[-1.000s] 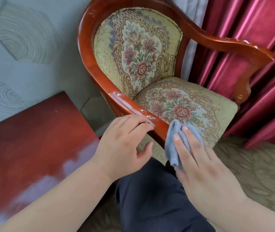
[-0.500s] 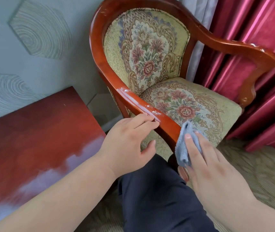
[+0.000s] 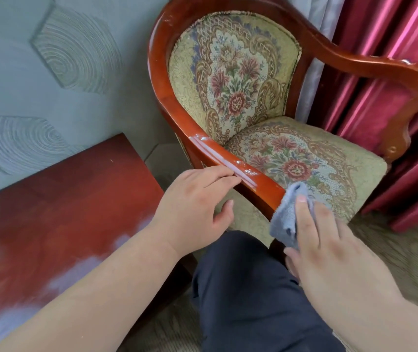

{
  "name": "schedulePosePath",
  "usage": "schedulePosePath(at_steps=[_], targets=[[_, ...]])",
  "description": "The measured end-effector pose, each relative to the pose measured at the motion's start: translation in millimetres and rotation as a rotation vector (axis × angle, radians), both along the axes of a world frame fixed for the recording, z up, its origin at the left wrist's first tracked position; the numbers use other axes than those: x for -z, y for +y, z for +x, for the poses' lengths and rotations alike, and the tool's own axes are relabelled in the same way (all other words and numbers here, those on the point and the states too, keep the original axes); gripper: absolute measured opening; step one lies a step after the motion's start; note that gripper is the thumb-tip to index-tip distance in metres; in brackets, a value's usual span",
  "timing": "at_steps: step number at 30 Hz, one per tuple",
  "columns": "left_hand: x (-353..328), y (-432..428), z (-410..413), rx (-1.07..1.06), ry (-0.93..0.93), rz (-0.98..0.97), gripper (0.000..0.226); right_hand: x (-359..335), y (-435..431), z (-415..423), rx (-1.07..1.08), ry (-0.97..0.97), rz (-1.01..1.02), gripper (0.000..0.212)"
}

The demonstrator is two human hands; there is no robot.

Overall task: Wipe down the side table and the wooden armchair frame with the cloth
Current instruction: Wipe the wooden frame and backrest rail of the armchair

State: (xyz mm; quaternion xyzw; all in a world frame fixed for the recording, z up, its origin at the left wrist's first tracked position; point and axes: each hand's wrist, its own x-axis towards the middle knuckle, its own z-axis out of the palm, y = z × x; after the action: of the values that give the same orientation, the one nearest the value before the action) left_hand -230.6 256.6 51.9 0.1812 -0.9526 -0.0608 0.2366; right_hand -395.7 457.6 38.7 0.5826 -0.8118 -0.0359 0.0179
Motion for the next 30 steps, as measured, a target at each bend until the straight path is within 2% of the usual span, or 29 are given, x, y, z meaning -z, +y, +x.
schedulePosePath(at_steps=[5, 11, 19, 23, 27, 30], targets=[[9, -12, 6, -0.065, 0.017, 0.015, 0.045, -20, -39, 8, 0.019, 0.047, 0.029, 0.081], [11, -26, 0, -0.095, 0.006, 0.033, 0.048, -41, -118, 14, -0.07, 0.054, 0.039, 0.072], [10, -30, 4, -0.079, 0.038, 0.15, 0.045, -29, -57, 14, 0.01, 0.084, 0.063, 0.076], [13, -32, 6, -0.089, 0.056, 0.158, 0.046, -35, -81, 12, -0.032, 0.098, 0.115, 0.088], [15, -39, 8, -0.053, 0.04, 0.153, 0.046, -49, -145, 4, -0.168, -0.066, 0.04, 0.066], [10, -62, 12, -0.035, -0.047, 0.078, 0.045, -50, -171, 5, -0.199, -0.098, 0.067, 0.071]])
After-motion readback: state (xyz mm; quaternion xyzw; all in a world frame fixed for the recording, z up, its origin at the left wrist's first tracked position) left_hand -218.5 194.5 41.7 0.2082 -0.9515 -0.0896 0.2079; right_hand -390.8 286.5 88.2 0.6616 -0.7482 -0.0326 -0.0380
